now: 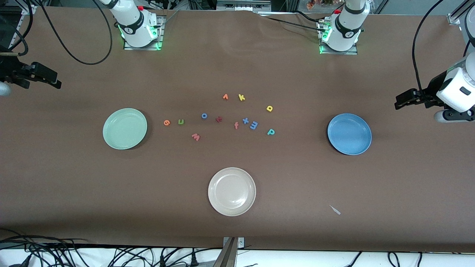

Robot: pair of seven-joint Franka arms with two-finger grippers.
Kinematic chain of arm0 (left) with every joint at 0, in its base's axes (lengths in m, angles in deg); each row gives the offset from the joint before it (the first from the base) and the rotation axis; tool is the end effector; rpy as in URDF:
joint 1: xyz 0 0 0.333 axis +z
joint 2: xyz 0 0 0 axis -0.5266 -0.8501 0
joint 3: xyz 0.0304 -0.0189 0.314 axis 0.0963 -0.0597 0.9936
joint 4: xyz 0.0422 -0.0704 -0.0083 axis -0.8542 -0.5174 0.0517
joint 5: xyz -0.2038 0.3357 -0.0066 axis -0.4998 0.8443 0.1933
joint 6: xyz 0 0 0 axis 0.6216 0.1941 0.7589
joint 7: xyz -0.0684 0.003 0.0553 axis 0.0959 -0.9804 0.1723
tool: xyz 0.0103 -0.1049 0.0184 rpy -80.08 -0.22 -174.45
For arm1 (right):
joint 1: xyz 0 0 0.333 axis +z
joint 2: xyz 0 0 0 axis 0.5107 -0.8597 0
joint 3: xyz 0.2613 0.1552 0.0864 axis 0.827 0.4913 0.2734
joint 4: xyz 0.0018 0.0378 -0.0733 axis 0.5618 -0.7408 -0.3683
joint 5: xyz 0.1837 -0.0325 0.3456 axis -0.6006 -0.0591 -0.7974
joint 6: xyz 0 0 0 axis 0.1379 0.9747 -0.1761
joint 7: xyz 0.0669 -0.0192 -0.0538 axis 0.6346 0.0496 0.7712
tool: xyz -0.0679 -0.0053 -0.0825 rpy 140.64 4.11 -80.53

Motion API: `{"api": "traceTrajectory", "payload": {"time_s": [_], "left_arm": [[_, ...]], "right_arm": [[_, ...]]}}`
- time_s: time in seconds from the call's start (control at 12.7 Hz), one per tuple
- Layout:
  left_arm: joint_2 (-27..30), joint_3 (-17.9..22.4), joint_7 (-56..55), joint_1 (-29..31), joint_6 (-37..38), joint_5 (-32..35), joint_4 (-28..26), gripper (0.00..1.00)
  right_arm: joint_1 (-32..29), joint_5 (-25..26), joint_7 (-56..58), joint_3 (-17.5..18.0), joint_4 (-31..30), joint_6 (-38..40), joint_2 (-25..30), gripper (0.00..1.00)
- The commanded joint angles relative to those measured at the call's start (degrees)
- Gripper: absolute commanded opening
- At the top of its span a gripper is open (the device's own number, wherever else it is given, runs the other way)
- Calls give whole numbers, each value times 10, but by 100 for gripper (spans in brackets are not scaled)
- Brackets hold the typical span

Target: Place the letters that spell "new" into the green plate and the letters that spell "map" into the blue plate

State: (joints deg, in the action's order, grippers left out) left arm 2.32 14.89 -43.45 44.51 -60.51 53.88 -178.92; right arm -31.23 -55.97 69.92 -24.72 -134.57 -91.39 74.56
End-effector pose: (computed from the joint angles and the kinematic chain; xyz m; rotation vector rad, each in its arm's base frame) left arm 0.5745 0.0086 0.5534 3.1266 0.1226 -0.1442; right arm 0.5481 -0.0236 0.6055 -3.1131 0.0077 0.0883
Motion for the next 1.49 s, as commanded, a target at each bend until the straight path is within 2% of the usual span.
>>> {"api": "traceTrajectory", "payload": {"time_s": [0.0, 1.41], "left_arm": [[-5, -1, 13, 4, 1, -15, 11, 100], [-4, 0, 13, 5, 8, -15, 9, 100]], "right_arm": [[1, 8, -5, 2, -10, -3, 10, 100], [0, 8, -5, 1, -9, 6, 10, 100]]}}
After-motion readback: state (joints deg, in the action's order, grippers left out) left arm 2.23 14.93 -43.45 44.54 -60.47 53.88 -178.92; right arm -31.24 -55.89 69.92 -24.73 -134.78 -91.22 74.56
